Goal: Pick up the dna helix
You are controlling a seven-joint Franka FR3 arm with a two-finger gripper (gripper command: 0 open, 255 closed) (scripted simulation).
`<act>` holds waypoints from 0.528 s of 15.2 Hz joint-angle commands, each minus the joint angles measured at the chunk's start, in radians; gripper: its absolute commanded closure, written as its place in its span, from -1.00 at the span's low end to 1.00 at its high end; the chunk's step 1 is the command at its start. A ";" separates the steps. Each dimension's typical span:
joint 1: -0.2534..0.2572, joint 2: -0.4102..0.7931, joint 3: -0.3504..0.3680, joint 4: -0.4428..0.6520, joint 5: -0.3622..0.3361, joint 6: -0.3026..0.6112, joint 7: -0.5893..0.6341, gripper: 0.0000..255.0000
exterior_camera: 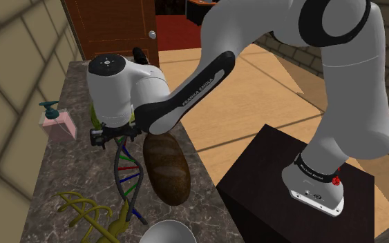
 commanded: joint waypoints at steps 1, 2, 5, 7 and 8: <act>0.022 0.037 -0.014 0.031 -0.020 0.001 0.020 -1.00; 0.025 0.044 -0.019 0.030 -0.026 0.009 0.026 -1.00; 0.034 0.068 -0.032 0.028 -0.046 0.032 0.043 -1.00; 0.040 0.085 -0.042 0.028 -0.059 0.047 0.055 -1.00; 0.042 0.090 -0.045 0.029 -0.063 0.052 0.058 -1.00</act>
